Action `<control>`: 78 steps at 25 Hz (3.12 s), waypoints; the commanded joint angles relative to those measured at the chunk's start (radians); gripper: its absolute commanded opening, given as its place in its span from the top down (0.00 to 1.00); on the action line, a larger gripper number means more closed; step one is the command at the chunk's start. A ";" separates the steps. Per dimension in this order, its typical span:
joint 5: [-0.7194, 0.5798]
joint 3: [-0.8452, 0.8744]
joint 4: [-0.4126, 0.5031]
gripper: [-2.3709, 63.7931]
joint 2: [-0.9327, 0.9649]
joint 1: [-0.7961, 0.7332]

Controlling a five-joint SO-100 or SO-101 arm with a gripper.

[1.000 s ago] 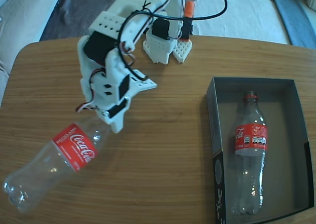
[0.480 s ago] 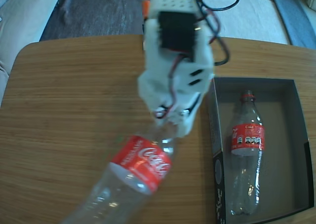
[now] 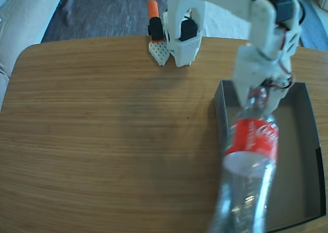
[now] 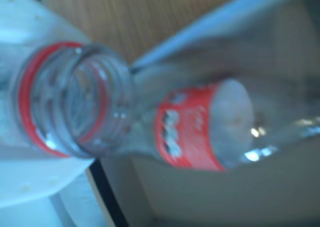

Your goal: Grasp the bottles and put them in the box.

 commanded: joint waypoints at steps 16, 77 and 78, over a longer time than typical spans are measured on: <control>0.152 -0.040 -0.003 0.97 -0.074 -0.448; 0.141 -0.560 0.112 0.44 -0.584 -0.236; 0.141 -0.577 0.132 0.44 -0.583 -0.215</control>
